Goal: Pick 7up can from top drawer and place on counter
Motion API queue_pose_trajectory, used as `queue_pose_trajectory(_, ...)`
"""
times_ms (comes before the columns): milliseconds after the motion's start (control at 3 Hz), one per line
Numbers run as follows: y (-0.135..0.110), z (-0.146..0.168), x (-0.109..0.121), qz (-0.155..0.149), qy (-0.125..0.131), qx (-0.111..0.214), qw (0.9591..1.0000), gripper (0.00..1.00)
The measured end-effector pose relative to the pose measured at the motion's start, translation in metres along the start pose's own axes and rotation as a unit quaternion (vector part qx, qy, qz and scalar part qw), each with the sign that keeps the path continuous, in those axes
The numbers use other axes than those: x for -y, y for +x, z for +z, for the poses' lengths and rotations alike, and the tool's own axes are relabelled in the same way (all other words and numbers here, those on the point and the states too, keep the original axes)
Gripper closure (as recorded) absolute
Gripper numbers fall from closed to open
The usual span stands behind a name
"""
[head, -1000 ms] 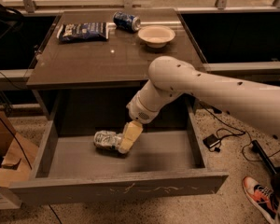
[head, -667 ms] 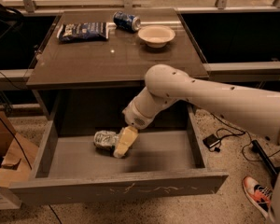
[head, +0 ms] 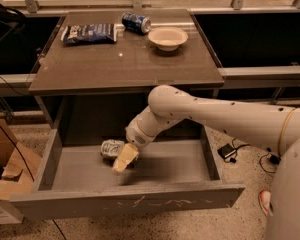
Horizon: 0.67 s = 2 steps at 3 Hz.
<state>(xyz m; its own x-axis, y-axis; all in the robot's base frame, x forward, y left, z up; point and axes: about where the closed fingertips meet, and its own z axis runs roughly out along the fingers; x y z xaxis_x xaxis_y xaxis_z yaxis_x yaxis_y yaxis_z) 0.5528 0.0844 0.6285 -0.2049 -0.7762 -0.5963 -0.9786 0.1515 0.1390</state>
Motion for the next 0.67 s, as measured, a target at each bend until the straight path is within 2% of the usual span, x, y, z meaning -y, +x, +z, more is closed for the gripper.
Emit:
queue_pose_trajectory(333, -0.0021, 0.0130, 0.0084, 0.021, -0.004, 0.010, 0.9997, 0.17)
queue_pose_trajectory(667, -0.0021, 0.0056, 0.0115, 0.036, 0.007, 0.014, 0.9992, 0.40)
